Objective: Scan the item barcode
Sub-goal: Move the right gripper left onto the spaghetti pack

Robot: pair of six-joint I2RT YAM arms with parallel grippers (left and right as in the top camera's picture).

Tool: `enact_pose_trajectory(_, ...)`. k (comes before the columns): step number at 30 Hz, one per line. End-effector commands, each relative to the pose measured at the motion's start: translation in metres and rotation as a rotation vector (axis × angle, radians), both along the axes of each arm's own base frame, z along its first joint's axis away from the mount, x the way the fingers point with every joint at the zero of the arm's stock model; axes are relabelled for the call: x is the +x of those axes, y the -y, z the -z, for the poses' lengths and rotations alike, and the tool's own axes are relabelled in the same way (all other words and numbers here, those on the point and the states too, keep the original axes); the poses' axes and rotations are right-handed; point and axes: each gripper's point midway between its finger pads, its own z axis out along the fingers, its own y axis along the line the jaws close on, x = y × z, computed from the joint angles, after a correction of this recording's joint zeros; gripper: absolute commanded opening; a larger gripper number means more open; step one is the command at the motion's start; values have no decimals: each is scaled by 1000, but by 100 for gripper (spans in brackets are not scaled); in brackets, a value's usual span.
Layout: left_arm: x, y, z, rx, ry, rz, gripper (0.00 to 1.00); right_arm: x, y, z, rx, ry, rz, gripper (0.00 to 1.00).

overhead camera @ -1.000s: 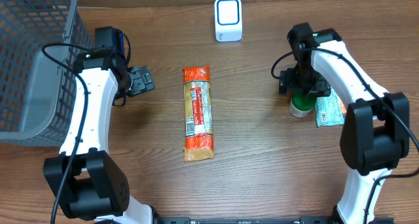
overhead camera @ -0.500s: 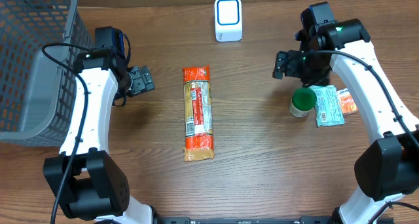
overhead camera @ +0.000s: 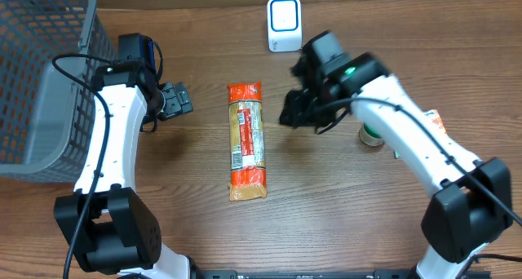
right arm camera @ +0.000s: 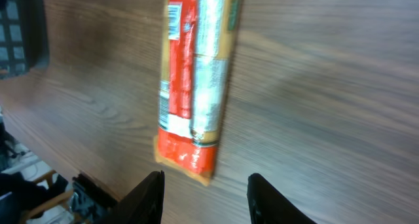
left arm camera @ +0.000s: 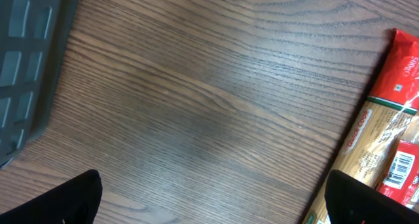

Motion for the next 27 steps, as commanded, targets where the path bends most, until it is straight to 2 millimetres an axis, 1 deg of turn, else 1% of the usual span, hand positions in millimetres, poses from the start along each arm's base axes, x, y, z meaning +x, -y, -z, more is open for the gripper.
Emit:
enact_pose_trajectory(1, 1, -5, -5, 16, 11, 11, 100, -19, -16, 20, -16, -43, 47, 45)
enact_pose_trajectory(5, 2, -5, -5, 16, 11, 11, 100, -34, -42, 46, 16, -10, 4, 45)
enact_pose_trajectory(7, 1, -5, -5, 16, 11, 11, 100, -37, -54, 58, 34, 40, -19, 45)
enact_pose_trajectory(10, 1, -5, -5, 16, 11, 11, 100, -34, -63, 72, 29, 124, 7, 45)
enact_pose_trajectory(13, 2, -5, -5, 16, 11, 11, 100, -30, -64, 83, -15, 199, 48, 44)
enact_pose_trajectory(16, 1, -5, -5, 16, 11, 11, 100, -27, -62, 85, -74, 268, 65, 45)
enact_pose_trajectory(20, 1, -5, -5, 15, 11, 12, 100, -20, -74, 79, -76, 369, 42, 45)
enact_pose_trajectory(23, 2, -5, -5, 16, 11, 11, 100, -22, -84, 79, -51, 386, 30, 45)
enact_pose_trajectory(27, 1, -5, -5, 16, 11, 11, 100, -25, -84, 82, -60, 377, 24, 45)
